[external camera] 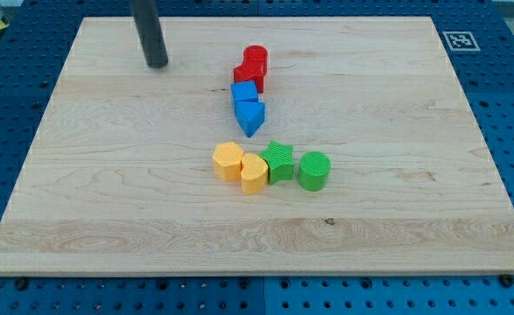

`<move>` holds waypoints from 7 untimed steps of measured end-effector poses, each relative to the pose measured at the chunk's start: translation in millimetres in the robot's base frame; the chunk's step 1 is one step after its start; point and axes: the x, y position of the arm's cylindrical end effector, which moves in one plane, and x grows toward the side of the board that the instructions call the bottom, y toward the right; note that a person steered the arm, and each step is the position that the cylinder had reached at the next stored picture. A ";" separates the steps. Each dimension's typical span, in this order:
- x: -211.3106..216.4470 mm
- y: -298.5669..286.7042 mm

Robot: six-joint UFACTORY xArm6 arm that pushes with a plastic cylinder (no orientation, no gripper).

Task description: Separate the blue blocks from the red blocks

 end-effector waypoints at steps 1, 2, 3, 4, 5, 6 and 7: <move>62.0 17.6; 93.3 60.2; 104.0 115.8; 100.1 192.6; 97.6 231.8; 108.8 194.6; 109.5 124.5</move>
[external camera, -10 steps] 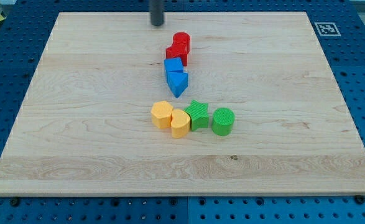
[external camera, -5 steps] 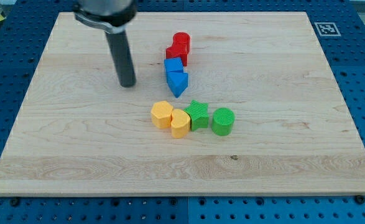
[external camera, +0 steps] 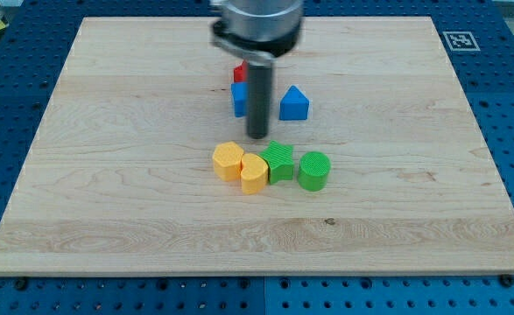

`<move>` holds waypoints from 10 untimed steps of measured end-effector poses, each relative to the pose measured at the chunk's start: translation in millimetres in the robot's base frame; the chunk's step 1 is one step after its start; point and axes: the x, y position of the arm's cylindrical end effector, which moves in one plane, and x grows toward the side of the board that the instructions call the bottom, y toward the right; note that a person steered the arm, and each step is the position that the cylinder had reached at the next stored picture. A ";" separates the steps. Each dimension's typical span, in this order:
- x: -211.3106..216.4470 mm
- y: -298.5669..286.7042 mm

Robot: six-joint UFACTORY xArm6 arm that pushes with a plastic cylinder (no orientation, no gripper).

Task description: Separate the blue blocks from the red blocks

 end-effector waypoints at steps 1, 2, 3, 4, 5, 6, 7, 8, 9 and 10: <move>-18.3 -61.0; -41.8 -71.4; -51.0 -31.7; -51.1 22.4; -39.8 58.7; -11.6 54.0; 0.3 80.9; -11.7 131.4; -47.4 141.1; -73.4 140.1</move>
